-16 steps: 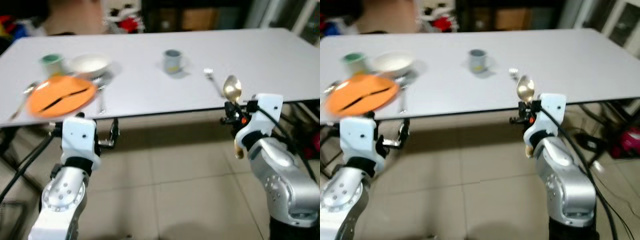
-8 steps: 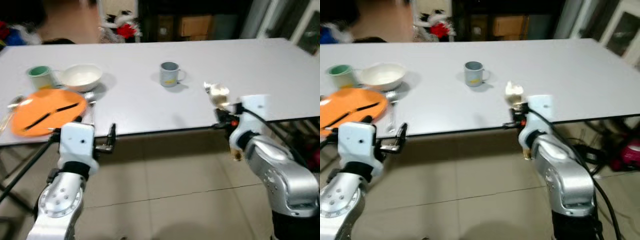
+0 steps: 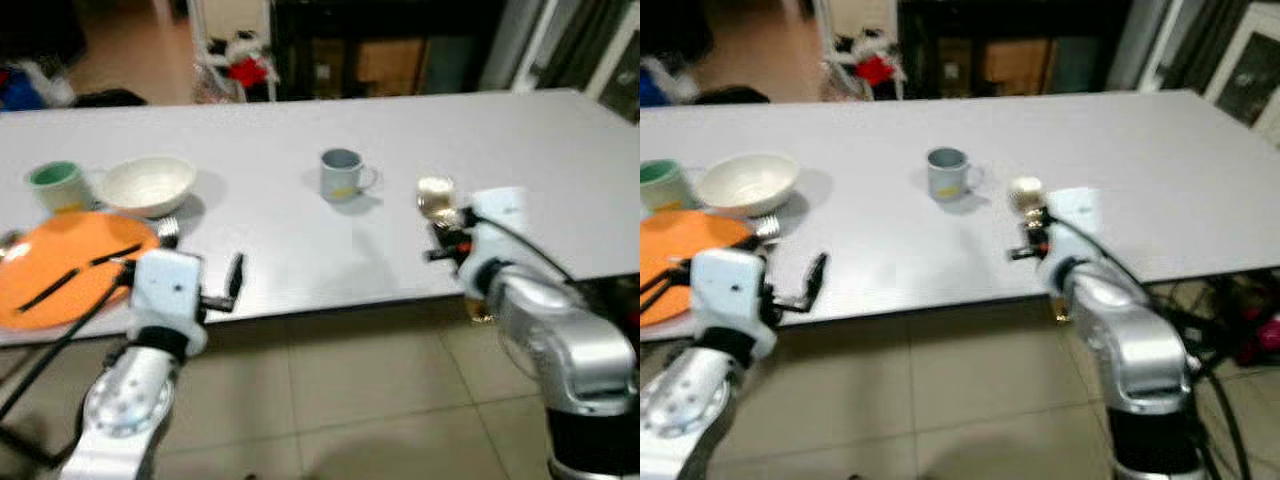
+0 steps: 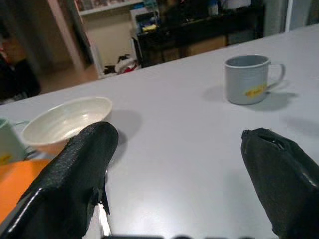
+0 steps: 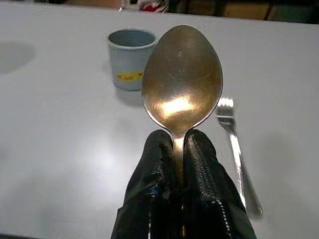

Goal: Setting the table

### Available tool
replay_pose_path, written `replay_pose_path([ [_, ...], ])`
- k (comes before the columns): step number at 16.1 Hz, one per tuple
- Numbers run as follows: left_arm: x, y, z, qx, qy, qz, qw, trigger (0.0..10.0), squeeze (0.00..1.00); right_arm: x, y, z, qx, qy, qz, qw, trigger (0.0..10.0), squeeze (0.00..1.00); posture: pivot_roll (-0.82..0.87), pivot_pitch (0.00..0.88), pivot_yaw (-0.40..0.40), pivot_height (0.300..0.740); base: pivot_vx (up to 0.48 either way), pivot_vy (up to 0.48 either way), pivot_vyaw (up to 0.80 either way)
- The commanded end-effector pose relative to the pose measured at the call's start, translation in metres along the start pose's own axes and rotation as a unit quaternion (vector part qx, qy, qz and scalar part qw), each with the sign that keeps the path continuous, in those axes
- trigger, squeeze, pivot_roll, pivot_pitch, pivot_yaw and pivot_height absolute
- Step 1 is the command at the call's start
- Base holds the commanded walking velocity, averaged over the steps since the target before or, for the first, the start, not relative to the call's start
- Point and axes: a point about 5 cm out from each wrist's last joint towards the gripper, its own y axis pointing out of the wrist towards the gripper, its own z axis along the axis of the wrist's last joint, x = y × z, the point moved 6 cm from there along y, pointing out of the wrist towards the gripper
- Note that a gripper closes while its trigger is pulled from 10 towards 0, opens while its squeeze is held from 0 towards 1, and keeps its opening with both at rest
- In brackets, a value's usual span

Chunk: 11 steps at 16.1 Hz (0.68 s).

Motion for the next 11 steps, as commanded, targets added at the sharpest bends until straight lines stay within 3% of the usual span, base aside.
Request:
replay_pose_path([
  [1, 0.007, 0.001, 0.005, 0.01, 0.001, -0.016, 1.0, 10.0, 0.0, 0.015, 0.0, 0.0, -0.008, -0.007, -0.025, 1.0, 10.0, 0.0, -0.07, 0.002, 0.007, 0.74, 0.394, 0.0, 0.0],
  [8, 0.013, 0.001, 0.004, 0.003, 0.012, -0.046, 0.999, 10.0, 0.0, 0.03, 0.014, -0.01, -0.06, -0.044, -0.028, 0.997, 10.0, 0.0, -0.06, 0.007, 0.016, 0.74, 0.377, 0.0, 0.0],
  [11, 0.023, 0.004, 0.005, 0.001, 0.017, -0.092, 0.996, 10.0, 0.0, 0.033, 0.028, -0.017, -0.087, -0.056, -0.014, 0.995, 10.0, 0.0, -0.06, 0.015, 0.039, 0.74, 0.0, 0.0, 0.0],
])
